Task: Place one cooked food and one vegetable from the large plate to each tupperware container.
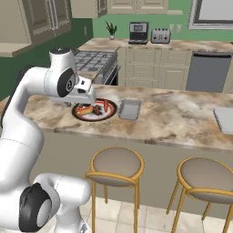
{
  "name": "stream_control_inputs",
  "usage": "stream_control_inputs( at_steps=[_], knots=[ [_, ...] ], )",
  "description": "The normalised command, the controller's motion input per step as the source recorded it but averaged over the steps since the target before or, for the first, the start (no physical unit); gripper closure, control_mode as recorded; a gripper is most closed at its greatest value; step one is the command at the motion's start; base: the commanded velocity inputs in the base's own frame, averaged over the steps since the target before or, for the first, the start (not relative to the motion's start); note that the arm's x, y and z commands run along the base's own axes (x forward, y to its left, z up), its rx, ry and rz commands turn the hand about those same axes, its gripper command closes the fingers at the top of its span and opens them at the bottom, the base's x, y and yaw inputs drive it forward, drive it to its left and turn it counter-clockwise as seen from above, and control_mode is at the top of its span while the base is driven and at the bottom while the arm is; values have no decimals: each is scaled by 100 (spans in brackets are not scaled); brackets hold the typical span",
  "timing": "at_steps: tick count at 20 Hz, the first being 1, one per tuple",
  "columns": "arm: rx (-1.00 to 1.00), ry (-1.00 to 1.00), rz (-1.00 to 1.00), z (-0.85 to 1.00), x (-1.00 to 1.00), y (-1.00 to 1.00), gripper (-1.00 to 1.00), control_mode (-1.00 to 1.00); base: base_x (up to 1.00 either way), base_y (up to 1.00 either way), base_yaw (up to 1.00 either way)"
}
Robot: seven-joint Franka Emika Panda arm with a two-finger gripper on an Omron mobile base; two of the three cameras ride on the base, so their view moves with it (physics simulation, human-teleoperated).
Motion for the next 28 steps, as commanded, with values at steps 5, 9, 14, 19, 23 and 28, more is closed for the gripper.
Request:
stream_control_inputs(
  at_steps=[5,9,14,19,23,28],
  knots=[
    [0,0,0,0,0,0,-100,100,0,0,0],
    [0,0,0,0,0,0,-100,100,24,0,0],
    [0,0,0,0,0,0,-100,100,56,0,0],
    [0,0,0,0,0,0,-100,100,58,0,0],
    [0,0,0,0,0,0,-100,100,44,0,0],
    [0,0,0,0,0,0,-100,-100,11,0,0]
  ],
)
